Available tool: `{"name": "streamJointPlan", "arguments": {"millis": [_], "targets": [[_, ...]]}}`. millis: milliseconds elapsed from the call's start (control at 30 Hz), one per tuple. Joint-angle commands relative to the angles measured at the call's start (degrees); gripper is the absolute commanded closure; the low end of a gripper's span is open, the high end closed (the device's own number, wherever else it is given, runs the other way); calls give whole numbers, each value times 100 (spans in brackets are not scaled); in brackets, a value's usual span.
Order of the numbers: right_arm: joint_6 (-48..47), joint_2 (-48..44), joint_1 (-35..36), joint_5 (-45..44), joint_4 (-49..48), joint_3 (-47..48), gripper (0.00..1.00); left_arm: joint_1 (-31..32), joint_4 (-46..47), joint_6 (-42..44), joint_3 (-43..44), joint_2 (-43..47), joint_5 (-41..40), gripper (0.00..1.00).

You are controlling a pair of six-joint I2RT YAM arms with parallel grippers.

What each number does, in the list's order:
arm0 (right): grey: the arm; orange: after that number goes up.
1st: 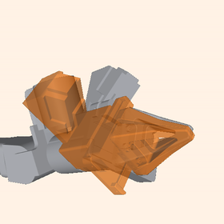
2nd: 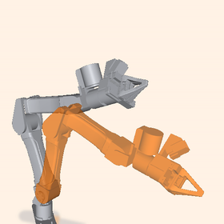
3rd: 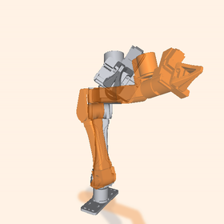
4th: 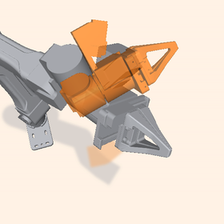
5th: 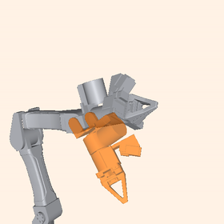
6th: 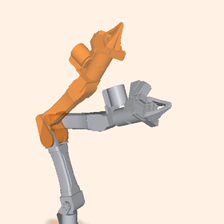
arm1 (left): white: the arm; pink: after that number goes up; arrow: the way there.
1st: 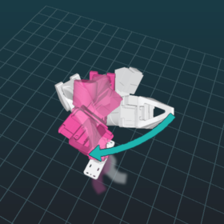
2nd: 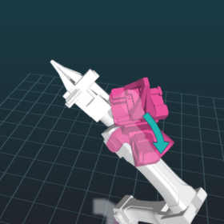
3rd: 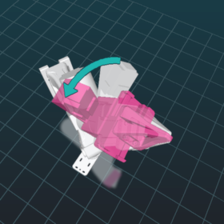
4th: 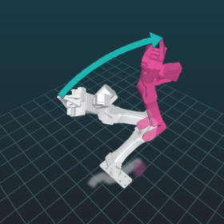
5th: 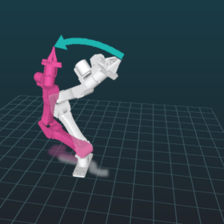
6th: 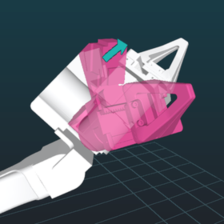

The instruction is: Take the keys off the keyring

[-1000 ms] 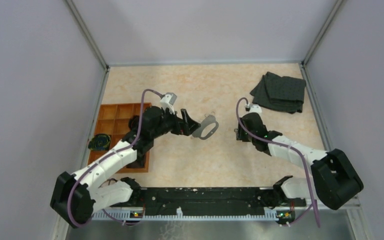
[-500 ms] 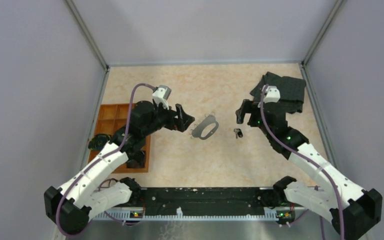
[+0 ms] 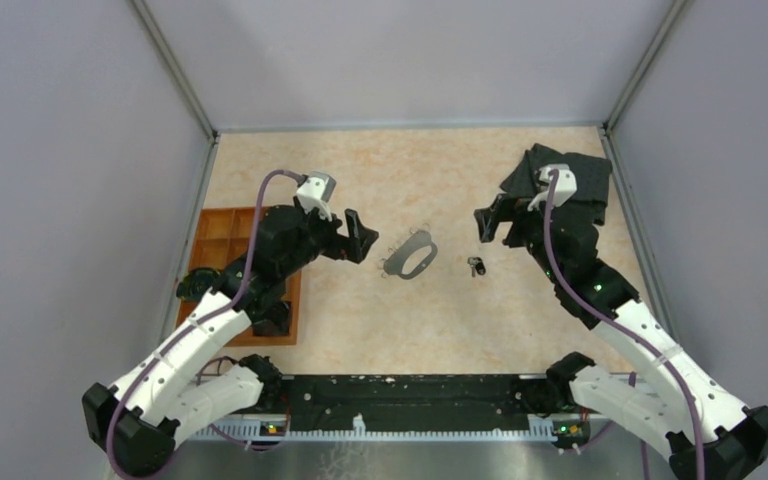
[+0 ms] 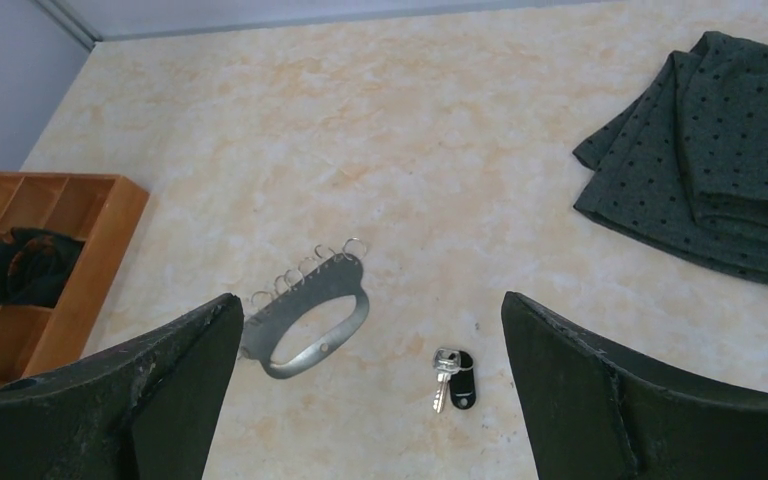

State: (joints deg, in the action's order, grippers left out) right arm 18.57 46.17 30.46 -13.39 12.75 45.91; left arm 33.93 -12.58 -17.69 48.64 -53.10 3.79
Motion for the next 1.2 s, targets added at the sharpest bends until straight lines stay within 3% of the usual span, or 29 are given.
{"name": "streamJointPlan", "arguments": {"millis": [0, 1167], "targets": [[-145, -55, -52, 101, -306, 156, 1, -15, 206, 208, -44, 246, -207, 1], [-124, -168, -50, 223, -335, 129, 1, -32, 196, 253, -202, 305, -93, 1]]}}
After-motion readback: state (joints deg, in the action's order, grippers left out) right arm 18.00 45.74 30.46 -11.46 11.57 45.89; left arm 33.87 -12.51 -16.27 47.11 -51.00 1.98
